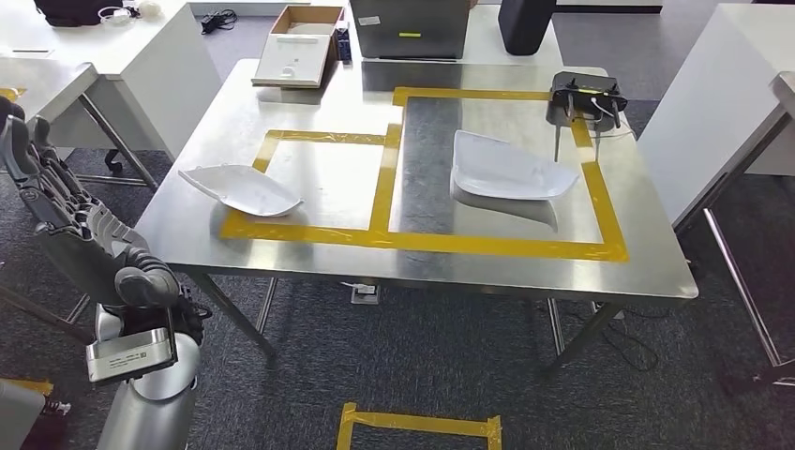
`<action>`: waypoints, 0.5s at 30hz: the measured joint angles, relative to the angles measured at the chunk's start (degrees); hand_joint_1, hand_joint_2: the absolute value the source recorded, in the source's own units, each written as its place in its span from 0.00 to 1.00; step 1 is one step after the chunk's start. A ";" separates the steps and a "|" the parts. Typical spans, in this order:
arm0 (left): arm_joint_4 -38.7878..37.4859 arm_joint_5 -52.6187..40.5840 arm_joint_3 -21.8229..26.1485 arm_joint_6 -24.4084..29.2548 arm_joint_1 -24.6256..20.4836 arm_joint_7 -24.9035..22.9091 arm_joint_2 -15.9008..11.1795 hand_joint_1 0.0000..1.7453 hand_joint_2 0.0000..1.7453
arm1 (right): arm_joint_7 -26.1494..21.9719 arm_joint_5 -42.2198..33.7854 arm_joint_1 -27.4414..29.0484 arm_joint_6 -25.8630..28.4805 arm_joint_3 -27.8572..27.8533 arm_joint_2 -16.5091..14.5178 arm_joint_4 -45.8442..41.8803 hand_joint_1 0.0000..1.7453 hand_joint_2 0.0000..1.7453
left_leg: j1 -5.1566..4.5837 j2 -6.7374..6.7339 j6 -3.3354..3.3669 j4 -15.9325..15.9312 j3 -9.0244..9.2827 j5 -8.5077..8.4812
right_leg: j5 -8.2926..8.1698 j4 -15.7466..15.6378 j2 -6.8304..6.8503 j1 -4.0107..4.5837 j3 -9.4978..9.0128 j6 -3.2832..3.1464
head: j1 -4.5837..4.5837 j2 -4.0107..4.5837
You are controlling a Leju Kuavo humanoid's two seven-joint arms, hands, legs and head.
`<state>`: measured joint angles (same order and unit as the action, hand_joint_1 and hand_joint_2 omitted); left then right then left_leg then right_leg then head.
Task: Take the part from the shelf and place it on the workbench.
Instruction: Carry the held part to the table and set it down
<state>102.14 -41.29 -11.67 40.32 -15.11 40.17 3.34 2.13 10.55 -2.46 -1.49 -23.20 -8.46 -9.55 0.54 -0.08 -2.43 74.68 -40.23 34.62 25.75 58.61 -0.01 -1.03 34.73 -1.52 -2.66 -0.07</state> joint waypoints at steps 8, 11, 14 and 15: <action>-0.23 1.83 -1.85 -0.05 2.34 -0.34 -0.95 0.00 0.00 | 0.01 -0.20 -0.13 0.30 -1.04 0.09 0.00 0.00 0.00 | -0.51 0.14 2.18 -16.23 11.49 -3.86 | -3.35 0.22 -0.18 0.04 2.42 2.19 | -0.03 0.00; -2.10 1.43 -2.13 -0.16 3.60 -0.26 -0.75 0.00 0.00 | 0.32 1.05 -0.16 0.68 -2.49 0.09 0.02 0.00 0.00 | -0.26 -0.31 3.68 -16.80 10.28 -5.59 | 0.41 3.41 -0.24 -0.07 3.70 3.06 | 0.20 -0.01; -6.44 3.44 -2.21 -0.66 5.49 -0.90 0.12 0.00 0.00 | 0.74 1.39 -0.18 0.73 -3.50 0.09 0.02 0.00 0.00 | -0.42 -0.43 4.14 -16.66 8.05 -7.57 | 7.87 13.76 -0.22 0.02 6.33 3.41 | 0.53 -0.01; -8.57 5.95 -2.28 -1.18 6.26 -1.61 0.31 0.00 0.00 | 0.78 1.43 -0.18 0.72 -3.73 0.09 0.02 0.00 0.00 | -0.49 -0.49 4.14 -16.55 7.20 -8.20 | 8.18 15.96 -0.22 0.05 6.30 3.40 | 0.57 0.00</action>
<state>93.57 -35.34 -13.95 39.14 -8.85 38.56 3.65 2.91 11.98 -2.64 -0.77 -26.93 -8.37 -9.53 0.04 -0.57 1.71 58.13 -33.03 26.42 33.93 74.56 -0.23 -0.97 41.03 1.89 -2.08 -0.07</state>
